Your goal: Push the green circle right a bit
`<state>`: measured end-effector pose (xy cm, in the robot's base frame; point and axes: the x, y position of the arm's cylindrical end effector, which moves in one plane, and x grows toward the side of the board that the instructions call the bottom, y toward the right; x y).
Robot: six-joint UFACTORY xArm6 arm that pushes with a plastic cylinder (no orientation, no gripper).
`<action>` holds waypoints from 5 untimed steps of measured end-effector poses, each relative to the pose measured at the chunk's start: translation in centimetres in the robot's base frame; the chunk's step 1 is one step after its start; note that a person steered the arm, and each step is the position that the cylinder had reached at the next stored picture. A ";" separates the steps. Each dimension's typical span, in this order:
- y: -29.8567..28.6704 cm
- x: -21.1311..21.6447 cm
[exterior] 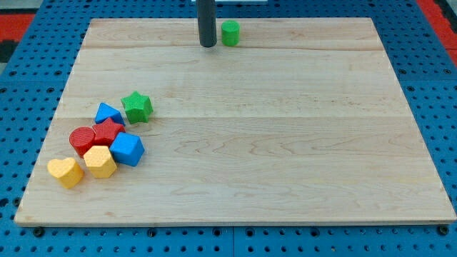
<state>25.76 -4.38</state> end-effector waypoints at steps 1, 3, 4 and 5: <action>-5.1 -4.9; -0.9 -5.1; 0.8 -2.7; -0.1 0.0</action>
<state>25.77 -4.46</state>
